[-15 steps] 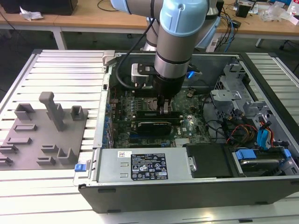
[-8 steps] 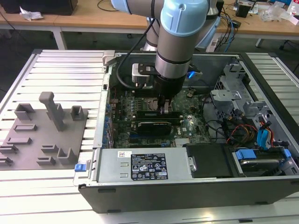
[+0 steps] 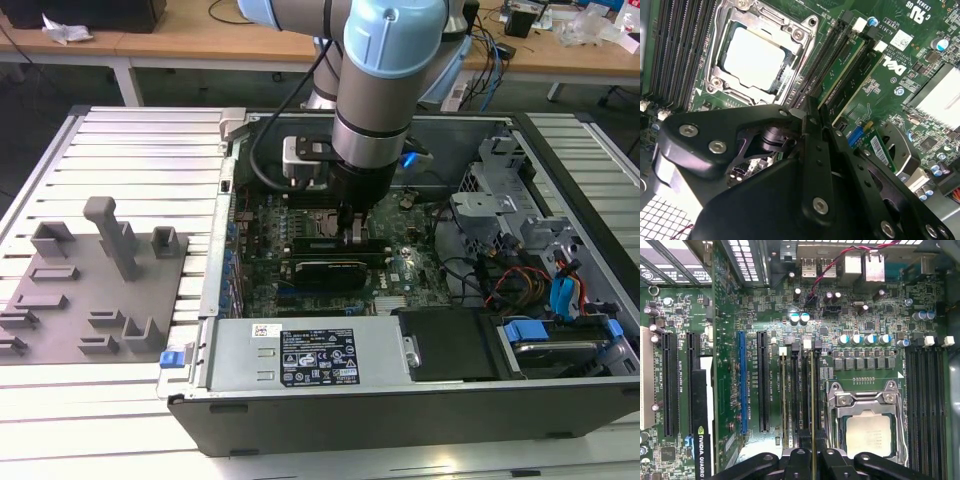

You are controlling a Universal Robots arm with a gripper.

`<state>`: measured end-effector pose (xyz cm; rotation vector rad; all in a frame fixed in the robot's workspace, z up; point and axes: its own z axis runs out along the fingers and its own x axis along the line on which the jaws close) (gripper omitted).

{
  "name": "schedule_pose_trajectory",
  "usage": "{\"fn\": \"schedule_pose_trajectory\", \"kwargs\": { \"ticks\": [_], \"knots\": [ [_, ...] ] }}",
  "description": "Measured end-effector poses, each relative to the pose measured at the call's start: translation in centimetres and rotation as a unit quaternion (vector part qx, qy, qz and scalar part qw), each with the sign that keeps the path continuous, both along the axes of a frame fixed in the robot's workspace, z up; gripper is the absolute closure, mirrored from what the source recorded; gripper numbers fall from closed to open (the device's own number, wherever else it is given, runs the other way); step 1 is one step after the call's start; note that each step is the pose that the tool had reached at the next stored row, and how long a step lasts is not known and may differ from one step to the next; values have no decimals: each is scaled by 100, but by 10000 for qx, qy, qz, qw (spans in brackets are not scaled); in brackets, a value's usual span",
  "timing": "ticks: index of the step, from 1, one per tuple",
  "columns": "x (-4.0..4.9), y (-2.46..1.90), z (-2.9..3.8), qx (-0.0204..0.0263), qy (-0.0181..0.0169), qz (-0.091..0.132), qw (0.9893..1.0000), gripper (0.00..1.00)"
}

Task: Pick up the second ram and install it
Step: 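Insert the second ram into the second slot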

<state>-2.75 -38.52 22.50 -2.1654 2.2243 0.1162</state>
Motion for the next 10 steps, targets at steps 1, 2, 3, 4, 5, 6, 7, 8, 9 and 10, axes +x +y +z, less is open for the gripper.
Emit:
{"fn": "schedule_pose_trajectory", "kwargs": {
  "ticks": [1, 2, 3, 4, 5, 6, 7, 8, 9, 10],
  "knots": [
    [0, 0, 0, 0, 0, 17, 10000, 86],
    [0, 0, 0, 0, 0, 42, 10000, 86],
    [0, 0, -1, 1, 0, 63, 10000, 86],
    [-1, 0, -1, 1, 0, 69, 10000, 86],
    [-2, 0, -1, 1, -1, 71, 10000, 86],
    [-3, 0, -1, 1, 0, 74, 10000, 86],
    [-4, -1, -1, 0, 0, 76, 10000, 86],
    [-5, 0, -2, 0, 0, 78, 10000, 86],
    [-5, 0, -4, 1, 0, 79, 10000, 86],
    [-5, 0, -6, 0, 0, 81, 10000, 86]
  ]
}}
